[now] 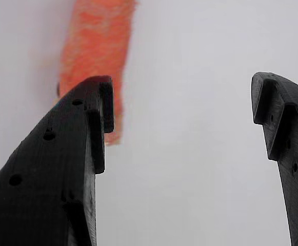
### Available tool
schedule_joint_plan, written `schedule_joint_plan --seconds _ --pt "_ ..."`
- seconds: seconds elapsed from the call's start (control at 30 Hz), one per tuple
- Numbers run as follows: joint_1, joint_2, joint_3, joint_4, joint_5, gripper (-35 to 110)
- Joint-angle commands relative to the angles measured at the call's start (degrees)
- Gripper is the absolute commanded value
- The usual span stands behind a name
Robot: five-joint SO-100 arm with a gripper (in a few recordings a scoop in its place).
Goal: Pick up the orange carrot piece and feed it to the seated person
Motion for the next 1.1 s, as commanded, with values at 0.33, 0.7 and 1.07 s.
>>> schedule_joint_plan --seconds 0.33,0.7,1.07 --pt "-1.93 2.46 0.09 0.18 1.93 22" --pt "-1.67 1.41 0.35 0.18 1.76 22" --pt "-1.05 1.23 5.71 -0.7 1.14 22"
